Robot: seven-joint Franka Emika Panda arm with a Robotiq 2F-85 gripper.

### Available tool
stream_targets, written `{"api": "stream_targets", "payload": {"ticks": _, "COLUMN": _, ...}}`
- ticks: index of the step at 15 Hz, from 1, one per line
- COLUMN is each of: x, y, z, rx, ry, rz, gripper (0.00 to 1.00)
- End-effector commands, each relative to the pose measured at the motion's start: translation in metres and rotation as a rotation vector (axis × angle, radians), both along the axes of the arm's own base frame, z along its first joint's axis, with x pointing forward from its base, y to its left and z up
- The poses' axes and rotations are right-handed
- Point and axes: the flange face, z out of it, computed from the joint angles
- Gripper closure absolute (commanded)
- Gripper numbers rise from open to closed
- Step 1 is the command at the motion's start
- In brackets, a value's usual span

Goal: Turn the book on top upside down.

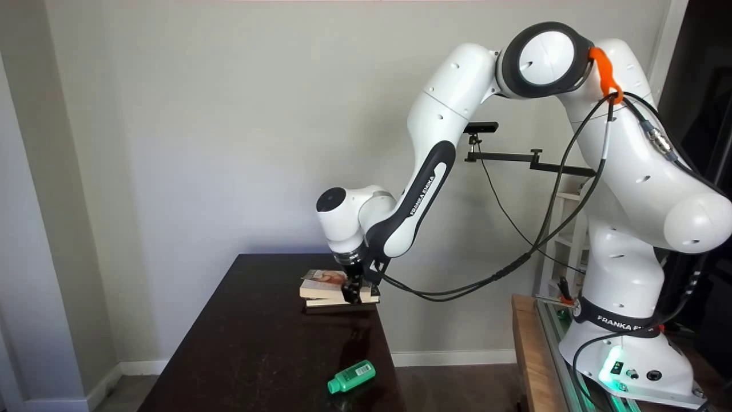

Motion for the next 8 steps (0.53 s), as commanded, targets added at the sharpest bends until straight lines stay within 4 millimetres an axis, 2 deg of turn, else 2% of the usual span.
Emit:
{"api": "stream_targets", "payload": {"ticks": 1, "x": -0.003, "y": 0.000, "z": -0.013, "rx": -0.058, "ry": -0.033, "rz": 0.013, "gripper": 0.00}}
{"api": "stream_targets", "payload": {"ticks": 6, "x": -0.005, "y": -0.003, "z": -0.023, "rx": -0.092, "ry": -0.046, "rz": 0.017, "gripper": 0.00}}
{"api": "stream_targets", "payload": {"ticks": 7, "x": -0.005, "y": -0.004, "z": -0.025, "rx": -0.097, "ry": -0.048, "rz": 0.018, "gripper": 0.05}}
{"api": "stream_targets", "payload": {"ticks": 8, "x": -0.005, "y": -0.004, "z": -0.026, "rx": -0.101, "ry": -0.051, "rz": 0.020, "gripper": 0.26}}
